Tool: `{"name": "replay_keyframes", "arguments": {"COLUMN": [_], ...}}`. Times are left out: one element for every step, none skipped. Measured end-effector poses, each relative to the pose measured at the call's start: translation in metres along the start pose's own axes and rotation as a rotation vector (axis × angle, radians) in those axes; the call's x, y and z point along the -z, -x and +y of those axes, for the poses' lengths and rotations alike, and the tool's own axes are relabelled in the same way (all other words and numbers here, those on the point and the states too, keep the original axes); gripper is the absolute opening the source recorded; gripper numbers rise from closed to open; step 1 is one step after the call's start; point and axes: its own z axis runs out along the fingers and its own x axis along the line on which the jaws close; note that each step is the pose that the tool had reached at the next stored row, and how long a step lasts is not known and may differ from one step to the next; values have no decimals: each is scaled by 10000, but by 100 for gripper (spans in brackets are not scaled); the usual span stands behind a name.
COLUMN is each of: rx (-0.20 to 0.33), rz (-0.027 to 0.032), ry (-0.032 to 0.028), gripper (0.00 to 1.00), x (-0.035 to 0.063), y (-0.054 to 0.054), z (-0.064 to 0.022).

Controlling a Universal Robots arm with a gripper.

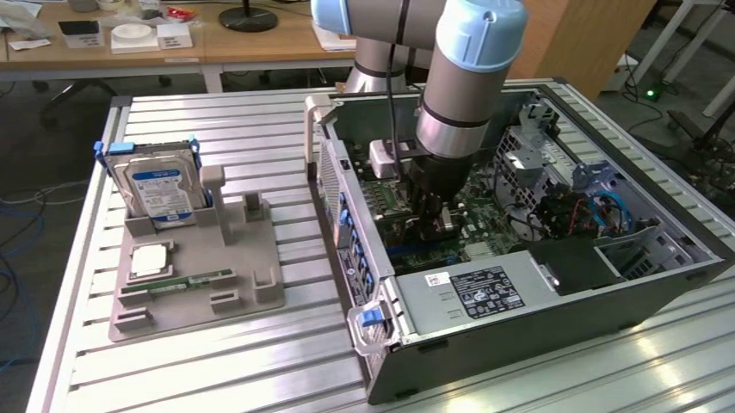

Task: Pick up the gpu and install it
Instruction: 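Insert the gpu into the slot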

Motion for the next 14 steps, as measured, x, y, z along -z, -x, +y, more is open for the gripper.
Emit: {"name": "replay_keyframes", "arguments": {"rx": [1,1,1,0,0,0,0,0,0,0,1,2,1,1], "rz": [2,3,2,0,-2,0,1,2,2,1,-1,-1,0,0], "ry": [1,2,4,4,5,6,7,7,7,6,5,5,5,5], "gripper": [28,28,28,28,28,28,28,28,28,28,28,28,28,28], "x": [-5,-13,-20,-26,-31,-34,-37,-41,-45,-49,-53,-56,-58,-60], "y": [0,0,0,1,1,0,0,1,1,1,1,1,1,1], "z": [0,0,0,0,0,0,0,0,0,0,0,-1,0,0]}}
